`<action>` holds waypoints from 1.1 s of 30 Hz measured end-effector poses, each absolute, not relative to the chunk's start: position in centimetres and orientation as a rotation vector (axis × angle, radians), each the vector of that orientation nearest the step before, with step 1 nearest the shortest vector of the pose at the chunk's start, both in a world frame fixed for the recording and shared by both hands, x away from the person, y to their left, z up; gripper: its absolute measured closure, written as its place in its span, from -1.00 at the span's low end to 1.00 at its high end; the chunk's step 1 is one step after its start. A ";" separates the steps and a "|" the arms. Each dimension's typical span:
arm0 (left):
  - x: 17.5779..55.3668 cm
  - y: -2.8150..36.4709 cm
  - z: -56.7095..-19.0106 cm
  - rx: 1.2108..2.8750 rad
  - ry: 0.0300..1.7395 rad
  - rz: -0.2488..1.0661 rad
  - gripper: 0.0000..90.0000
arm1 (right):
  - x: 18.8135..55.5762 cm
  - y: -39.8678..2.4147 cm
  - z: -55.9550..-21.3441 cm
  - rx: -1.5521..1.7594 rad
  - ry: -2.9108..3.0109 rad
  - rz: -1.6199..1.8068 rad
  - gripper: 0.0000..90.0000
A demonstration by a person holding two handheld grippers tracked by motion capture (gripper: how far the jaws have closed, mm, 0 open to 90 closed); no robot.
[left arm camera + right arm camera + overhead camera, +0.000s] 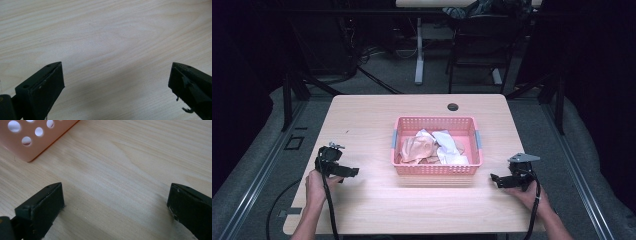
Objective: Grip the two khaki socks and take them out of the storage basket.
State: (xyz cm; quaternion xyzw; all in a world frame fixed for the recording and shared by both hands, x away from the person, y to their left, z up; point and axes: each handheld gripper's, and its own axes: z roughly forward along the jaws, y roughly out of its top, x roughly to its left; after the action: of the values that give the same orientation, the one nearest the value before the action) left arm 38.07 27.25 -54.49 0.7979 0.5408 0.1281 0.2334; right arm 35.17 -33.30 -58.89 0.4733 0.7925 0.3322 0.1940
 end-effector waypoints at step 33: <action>41.0 20.9 -46.9 2.287 1.176 0.343 -1.00 | 35.0 -33.1 -58.8 1.341 2.227 0.920 -1.00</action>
State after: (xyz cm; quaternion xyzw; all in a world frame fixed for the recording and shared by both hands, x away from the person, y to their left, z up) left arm 40.99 20.85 -46.91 0.8487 0.4363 0.1273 0.2704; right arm 35.04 -33.15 -58.81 0.4773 0.7928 0.3276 0.1907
